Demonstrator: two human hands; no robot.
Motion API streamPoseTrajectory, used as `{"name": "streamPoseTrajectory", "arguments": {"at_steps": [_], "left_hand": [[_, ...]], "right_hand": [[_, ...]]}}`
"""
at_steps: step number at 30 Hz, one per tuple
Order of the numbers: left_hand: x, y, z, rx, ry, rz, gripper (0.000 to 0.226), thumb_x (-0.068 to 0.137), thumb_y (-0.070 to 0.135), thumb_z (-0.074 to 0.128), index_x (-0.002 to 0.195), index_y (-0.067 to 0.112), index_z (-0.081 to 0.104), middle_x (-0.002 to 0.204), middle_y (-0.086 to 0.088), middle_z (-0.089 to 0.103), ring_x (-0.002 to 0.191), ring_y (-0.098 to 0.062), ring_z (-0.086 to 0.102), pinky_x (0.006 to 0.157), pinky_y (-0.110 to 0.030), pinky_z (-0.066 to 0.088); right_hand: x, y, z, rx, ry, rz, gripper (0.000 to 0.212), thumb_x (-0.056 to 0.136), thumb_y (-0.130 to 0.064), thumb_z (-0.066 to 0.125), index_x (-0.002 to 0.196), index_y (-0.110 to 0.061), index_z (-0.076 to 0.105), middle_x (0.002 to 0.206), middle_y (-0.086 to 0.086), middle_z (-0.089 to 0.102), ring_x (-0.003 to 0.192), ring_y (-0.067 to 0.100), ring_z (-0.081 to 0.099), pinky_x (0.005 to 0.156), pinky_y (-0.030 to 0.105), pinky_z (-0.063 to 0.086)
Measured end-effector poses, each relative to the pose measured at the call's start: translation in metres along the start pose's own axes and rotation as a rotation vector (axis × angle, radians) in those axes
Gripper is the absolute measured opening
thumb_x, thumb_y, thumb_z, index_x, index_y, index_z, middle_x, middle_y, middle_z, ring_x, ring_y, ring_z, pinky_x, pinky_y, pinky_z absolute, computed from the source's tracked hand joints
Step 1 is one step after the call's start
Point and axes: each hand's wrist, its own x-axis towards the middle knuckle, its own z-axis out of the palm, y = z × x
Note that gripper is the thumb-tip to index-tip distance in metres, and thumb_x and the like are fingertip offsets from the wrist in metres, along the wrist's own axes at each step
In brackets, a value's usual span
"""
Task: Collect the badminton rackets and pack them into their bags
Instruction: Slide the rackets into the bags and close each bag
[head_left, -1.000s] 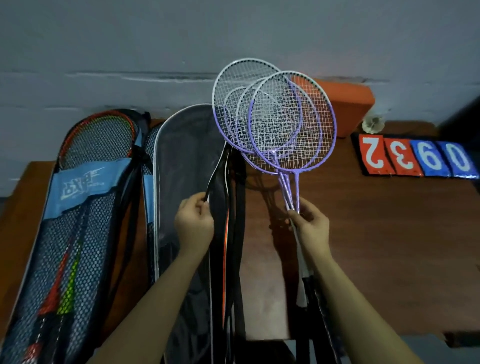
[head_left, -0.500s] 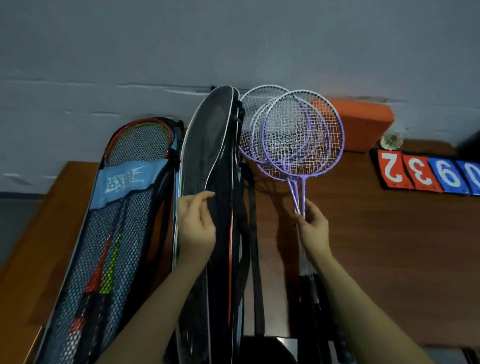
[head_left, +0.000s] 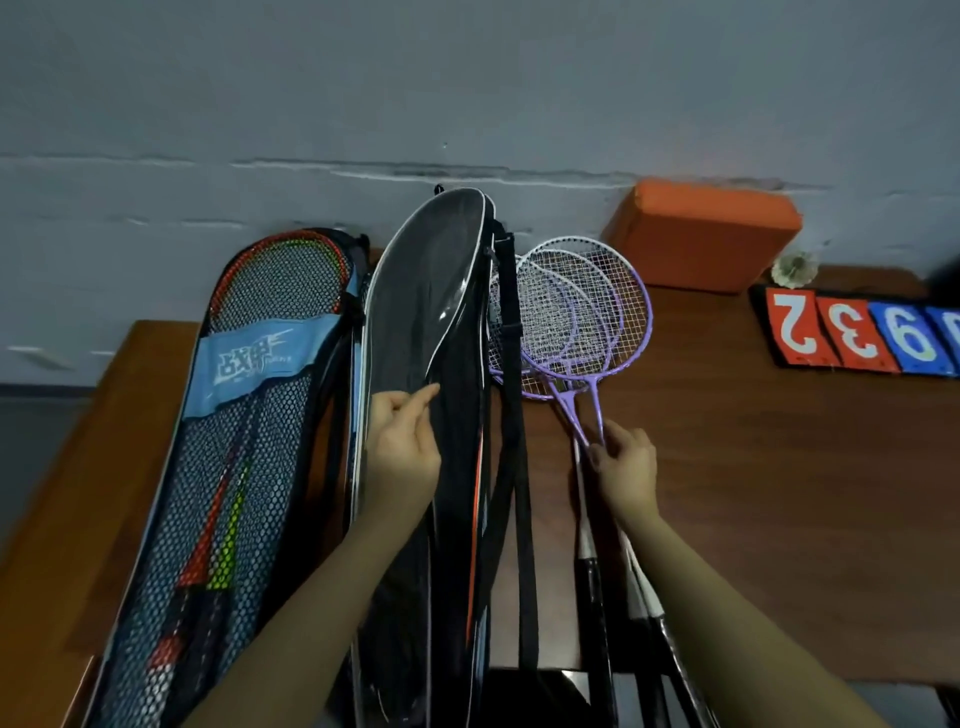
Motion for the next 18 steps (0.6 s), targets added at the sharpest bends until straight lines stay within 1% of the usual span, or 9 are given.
{"name": "streamPoseTrajectory", "arguments": {"at_steps": [3, 6, 8, 10, 12, 14, 16, 18], "left_hand": [[-0.001, 0.001, 0.011, -0.005, -0.035, -0.008, 0.029, 0.09, -0.005, 0.049, 0.117, -0.002, 0.059, 0.093, -0.005, 0.043, 0.073, -0.004, 0.046, 0.074, -0.001, 0.037], [0.002, -0.003, 0.016, 0.009, -0.038, -0.039, 0.03, 0.09, -0.005, 0.047, 0.118, -0.004, 0.058, 0.094, -0.006, 0.042, 0.072, -0.006, 0.044, 0.074, 0.0, 0.036], [0.003, -0.006, 0.016, 0.028, -0.03, -0.052, 0.03, 0.09, -0.005, 0.048, 0.118, -0.004, 0.058, 0.094, -0.006, 0.042, 0.073, -0.01, 0.045, 0.074, 0.001, 0.035], [0.003, -0.006, 0.016, 0.041, -0.028, -0.043, 0.03, 0.088, -0.004, 0.052, 0.118, -0.004, 0.058, 0.095, -0.006, 0.042, 0.076, -0.012, 0.047, 0.076, 0.001, 0.034], [0.002, -0.005, 0.017, 0.05, -0.036, -0.046, 0.035, 0.084, -0.002, 0.061, 0.119, -0.004, 0.057, 0.096, -0.007, 0.041, 0.073, -0.01, 0.045, 0.077, -0.001, 0.034], [0.001, -0.004, 0.018, 0.064, -0.06, -0.03, 0.043, 0.077, -0.005, 0.067, 0.119, -0.005, 0.056, 0.096, -0.009, 0.041, 0.07, -0.003, 0.038, 0.079, 0.003, 0.031], [0.0, -0.004, 0.019, 0.076, -0.074, -0.003, 0.046, 0.075, -0.012, 0.065, 0.12, -0.005, 0.056, 0.097, -0.01, 0.042, 0.074, 0.0, 0.036, 0.082, 0.006, 0.027], [0.002, -0.003, 0.02, 0.064, -0.061, -0.02, 0.044, 0.078, -0.014, 0.061, 0.121, -0.004, 0.056, 0.099, -0.008, 0.04, 0.078, 0.001, 0.039, 0.083, 0.007, 0.026]], "right_hand": [[0.0, 0.004, -0.005, 0.014, -0.026, 0.0, 0.031, 0.081, -0.003, 0.06, 0.11, -0.012, 0.066, 0.089, 0.012, 0.055, 0.086, 0.03, 0.054, 0.072, 0.027, 0.036], [-0.005, 0.005, -0.008, 0.046, 0.005, -0.097, 0.032, 0.083, -0.001, 0.059, 0.113, -0.009, 0.065, 0.084, 0.008, 0.052, 0.077, 0.022, 0.052, 0.07, 0.023, 0.034], [-0.004, 0.0, -0.01, 0.069, 0.031, -0.142, 0.034, 0.087, 0.001, 0.057, 0.12, -0.004, 0.061, 0.088, 0.009, 0.051, 0.079, 0.018, 0.05, 0.071, 0.017, 0.032], [0.004, -0.005, -0.011, 0.059, 0.025, -0.162, 0.037, 0.089, 0.002, 0.054, 0.125, -0.005, 0.057, 0.093, 0.013, 0.052, 0.082, 0.018, 0.05, 0.073, 0.015, 0.031], [0.016, -0.01, -0.009, 0.029, -0.031, -0.14, 0.039, 0.09, -0.001, 0.052, 0.127, -0.01, 0.057, 0.096, 0.014, 0.052, 0.085, 0.022, 0.053, 0.073, 0.02, 0.033], [0.027, -0.012, -0.004, -0.033, -0.101, -0.128, 0.035, 0.091, -0.008, 0.052, 0.125, -0.014, 0.059, 0.094, 0.012, 0.053, 0.089, 0.028, 0.056, 0.072, 0.025, 0.037], [0.032, -0.011, 0.001, -0.074, -0.142, -0.124, 0.029, 0.093, -0.015, 0.052, 0.12, -0.017, 0.062, 0.089, 0.01, 0.052, 0.089, 0.033, 0.057, 0.071, 0.031, 0.041], [0.031, -0.009, 0.002, -0.089, -0.147, -0.106, 0.031, 0.09, -0.014, 0.055, 0.119, -0.019, 0.063, 0.088, 0.01, 0.051, 0.089, 0.035, 0.057, 0.073, 0.036, 0.046]]}}
